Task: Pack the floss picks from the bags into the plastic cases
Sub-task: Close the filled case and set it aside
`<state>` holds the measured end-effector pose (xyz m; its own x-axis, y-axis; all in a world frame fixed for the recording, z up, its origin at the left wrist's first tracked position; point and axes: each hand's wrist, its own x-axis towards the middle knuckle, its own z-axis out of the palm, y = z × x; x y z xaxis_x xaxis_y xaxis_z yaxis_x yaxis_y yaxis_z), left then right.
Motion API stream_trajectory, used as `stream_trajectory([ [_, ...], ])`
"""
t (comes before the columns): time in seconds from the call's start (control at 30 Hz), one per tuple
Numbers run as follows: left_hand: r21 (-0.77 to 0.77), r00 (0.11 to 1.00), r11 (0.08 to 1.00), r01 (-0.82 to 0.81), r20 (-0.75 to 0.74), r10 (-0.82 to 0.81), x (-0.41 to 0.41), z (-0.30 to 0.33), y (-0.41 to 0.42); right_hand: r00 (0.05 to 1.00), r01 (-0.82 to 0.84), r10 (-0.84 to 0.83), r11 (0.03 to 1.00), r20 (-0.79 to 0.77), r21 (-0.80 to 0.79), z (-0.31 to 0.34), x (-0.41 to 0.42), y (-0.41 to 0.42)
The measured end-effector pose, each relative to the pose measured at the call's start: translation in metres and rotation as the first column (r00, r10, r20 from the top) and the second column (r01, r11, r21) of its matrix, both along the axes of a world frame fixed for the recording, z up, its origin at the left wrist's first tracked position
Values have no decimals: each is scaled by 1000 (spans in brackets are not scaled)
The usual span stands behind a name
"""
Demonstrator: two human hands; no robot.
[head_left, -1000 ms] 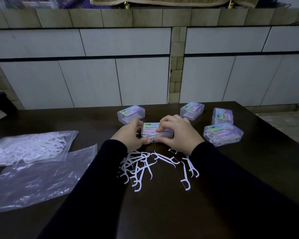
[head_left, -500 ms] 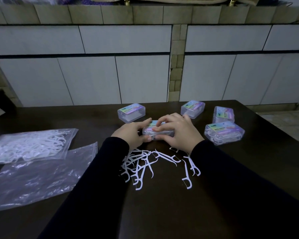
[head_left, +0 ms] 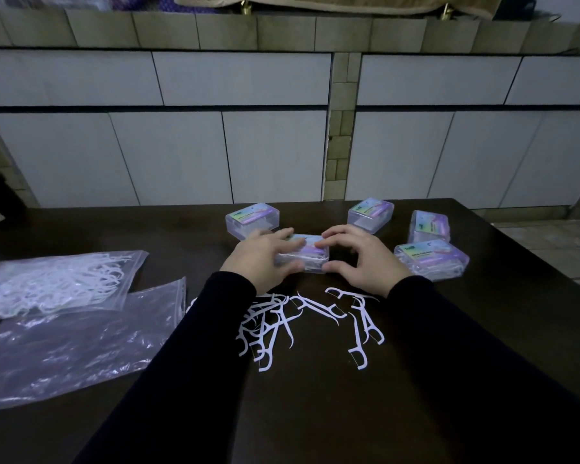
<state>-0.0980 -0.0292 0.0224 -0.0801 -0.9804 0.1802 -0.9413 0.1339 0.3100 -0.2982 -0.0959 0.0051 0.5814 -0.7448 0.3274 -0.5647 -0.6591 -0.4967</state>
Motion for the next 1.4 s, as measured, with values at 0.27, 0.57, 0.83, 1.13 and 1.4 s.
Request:
stream_trajectory([
  [0.27, 115, 979, 993, -1, 204, -23, -8, 7, -5, 994, -10, -15, 975, 112, 224, 2, 4, 1],
  [0.57, 61, 953, 998, -30, 304, 10, -16, 0, -1, 995, -12, -5, 987, 101, 159, 0, 6, 3],
  [0.83, -56, 995, 994, 95, -6, -95, -17, -5, 3, 991, 134, -133, 985, -15, 110, 14, 2, 8],
  [1.13, -330, 874, 836, -438, -373, 311, 41, -3, -11, 968, 142, -104, 978, 228, -155, 33, 86, 36],
  [1.4, -52, 911, 948, -315, -296, 287, 67, -14, -30, 914, 160, -265, 930, 306, 330, 29, 156, 23],
])
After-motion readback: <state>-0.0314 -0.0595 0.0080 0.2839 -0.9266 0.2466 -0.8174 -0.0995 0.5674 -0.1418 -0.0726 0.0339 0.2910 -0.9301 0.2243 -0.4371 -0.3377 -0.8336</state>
